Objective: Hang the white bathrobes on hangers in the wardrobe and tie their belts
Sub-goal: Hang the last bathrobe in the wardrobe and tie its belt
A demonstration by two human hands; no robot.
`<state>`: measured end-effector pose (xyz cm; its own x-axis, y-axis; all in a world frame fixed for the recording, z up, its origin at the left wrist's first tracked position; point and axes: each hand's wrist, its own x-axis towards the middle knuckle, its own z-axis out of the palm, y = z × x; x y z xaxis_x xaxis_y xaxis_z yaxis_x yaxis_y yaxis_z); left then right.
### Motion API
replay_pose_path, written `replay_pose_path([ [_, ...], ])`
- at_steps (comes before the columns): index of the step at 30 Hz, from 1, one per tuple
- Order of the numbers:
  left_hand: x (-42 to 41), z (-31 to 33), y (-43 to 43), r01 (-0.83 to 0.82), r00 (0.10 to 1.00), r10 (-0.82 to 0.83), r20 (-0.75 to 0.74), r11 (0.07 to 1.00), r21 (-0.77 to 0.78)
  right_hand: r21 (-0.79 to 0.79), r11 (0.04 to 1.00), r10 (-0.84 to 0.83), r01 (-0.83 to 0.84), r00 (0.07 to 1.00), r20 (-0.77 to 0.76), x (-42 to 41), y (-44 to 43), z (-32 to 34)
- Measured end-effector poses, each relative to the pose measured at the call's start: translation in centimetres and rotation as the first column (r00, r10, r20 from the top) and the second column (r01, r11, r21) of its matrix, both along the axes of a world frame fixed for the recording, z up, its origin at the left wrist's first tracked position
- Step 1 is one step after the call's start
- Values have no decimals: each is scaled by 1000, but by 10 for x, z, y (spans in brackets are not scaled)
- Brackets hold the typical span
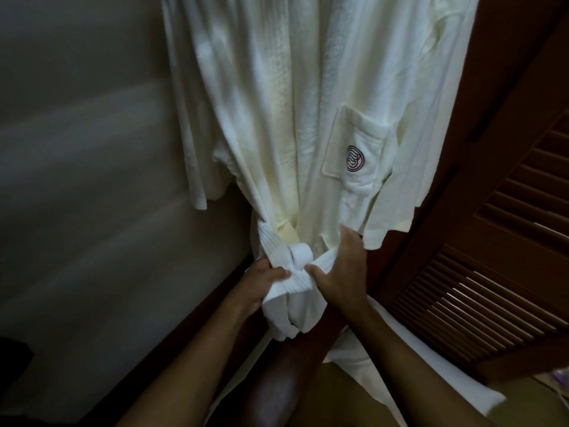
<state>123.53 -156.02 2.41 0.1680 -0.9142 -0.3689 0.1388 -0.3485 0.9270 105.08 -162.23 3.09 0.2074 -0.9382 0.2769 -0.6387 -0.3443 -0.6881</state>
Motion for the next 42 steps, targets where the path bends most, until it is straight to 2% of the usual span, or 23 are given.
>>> replay_pose_path([
  [1,0,1,0,3,1000,-3,5,1000,-6,-14,997,70,-71,997,-36,0,-4,8],
  [2,1,1,0,4,1000,-4,17,1000,-12,42,987,156,-152,982,-111,1,-9,15],
  [4,1,2,2,4,999,-3,51,1000,-16,274,941,280,-199,912,-299,10,-21,33],
  [5,0,3,3,12,997,-10,72,1000,-20,420,896,301,-146,894,-333,16,-27,40],
  [7,-1,1,3,34,991,-31,127,999,-25,596,794,289,-120,937,-196,25,-33,47],
  [9,-1,-3,4,36,981,-30,189,999,-25,601,778,207,-184,978,32,31,-38,43],
  [11,0,-7,5,7,974,-2,225,1000,-20,593,776,125,-215,974,190,31,-38,42],
  [15,2,-14,8,43,917,-42,396,999,6,622,731,45,-280,929,366,29,-32,47],
  [17,3,-18,6,30,884,-41,466,999,31,637,662,24,-395,860,510,24,-28,54],
  [19,3,-19,4,-13,863,-20,504,998,61,598,567,36,-567,742,669,17,-22,68],
  [21,3,-19,1,-58,862,19,506,996,61,553,509,60,-660,668,741,10,-19,78],
  [22,4,-20,-1,-83,863,44,504,995,57,547,518,84,-658,675,733,6,-18,78],
  [25,11,-23,-7,-154,865,122,487,988,25,552,637,169,-538,796,581,-10,-15,63],
  [27,16,-23,-10,-178,871,159,465,984,-2,566,641,200,-519,824,530,-28,-10,49],
  [29,22,-21,-10,-192,869,176,462,981,-12,573,613,327,-545,834,444,-51,0,36],
  [30,26,-21,-10,-187,868,169,467,982,-7,561,615,421,-555,832,362,-62,7,27],
  [32,31,-23,-10,-154,867,130,481,988,10,559,655,561,-509,823,93,-78,16,10],
  [33,33,-23,-10,-136,866,112,488,991,13,572,669,610,-475,790,-57,-82,17,3],
  [35,33,-22,-11,-120,865,98,492,993,12,570,685,691,-454,652,-312,-85,20,-3],
  [36,34,-21,-12,-112,868,94,487,994,8,537,701,690,-469,635,-347,-84,21,-3],
  [38,34,-20,-12,-59,879,52,474,998,1,396,768,609,-503,766,-207,-79,18,-11],
  [40,34,-18,-11,-8,888,8,460,1000,-3,341,856,441,-389,893,-89,-67,11,-21],
  [42,31,-17,-12,9,907,4,422,1000,-29,396,882,312,-257,947,-81,-44,5,-21],
])
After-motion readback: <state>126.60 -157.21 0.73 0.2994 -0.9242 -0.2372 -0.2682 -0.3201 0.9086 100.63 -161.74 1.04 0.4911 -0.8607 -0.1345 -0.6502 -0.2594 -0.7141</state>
